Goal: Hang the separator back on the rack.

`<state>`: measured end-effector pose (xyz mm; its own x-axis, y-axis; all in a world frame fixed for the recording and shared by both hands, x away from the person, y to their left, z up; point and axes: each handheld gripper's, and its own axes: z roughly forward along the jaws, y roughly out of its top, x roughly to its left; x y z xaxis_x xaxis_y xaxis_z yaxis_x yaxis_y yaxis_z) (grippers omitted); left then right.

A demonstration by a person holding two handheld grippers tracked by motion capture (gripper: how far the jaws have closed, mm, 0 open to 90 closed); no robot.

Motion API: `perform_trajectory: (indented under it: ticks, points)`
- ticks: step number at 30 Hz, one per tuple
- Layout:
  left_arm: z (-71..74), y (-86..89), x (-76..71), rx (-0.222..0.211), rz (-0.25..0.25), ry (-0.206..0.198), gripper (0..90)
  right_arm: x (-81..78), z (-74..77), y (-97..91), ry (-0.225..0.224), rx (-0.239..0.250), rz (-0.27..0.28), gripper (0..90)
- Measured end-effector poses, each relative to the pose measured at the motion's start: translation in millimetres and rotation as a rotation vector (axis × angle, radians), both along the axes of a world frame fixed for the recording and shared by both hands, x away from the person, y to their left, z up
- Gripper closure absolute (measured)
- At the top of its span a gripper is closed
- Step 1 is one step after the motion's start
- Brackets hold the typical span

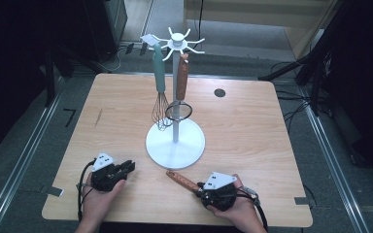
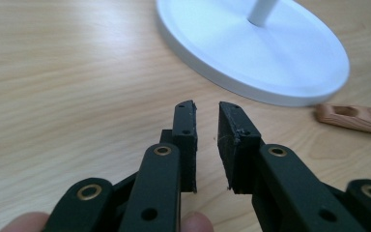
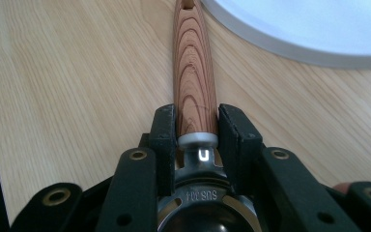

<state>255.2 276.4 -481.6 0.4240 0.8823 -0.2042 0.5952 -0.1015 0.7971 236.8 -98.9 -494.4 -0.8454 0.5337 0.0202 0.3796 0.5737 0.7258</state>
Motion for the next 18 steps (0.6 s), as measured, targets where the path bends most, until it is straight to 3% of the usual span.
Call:
perform_trajectory:
  ticks: [10, 18]
  points:
    - [3.2, 53.9, 4.3, -0.049, 0.126, -0.034, 74.1, 0.4, -1.0, -34.5, 0.010, 0.002, -0.057, 70.5]
    - [1.7, 61.4, 6.1, -0.048, 0.145, -0.054, 69.4, 3.7, 0.9, -47.5, 0.016, -0.016, -0.052, 70.6]
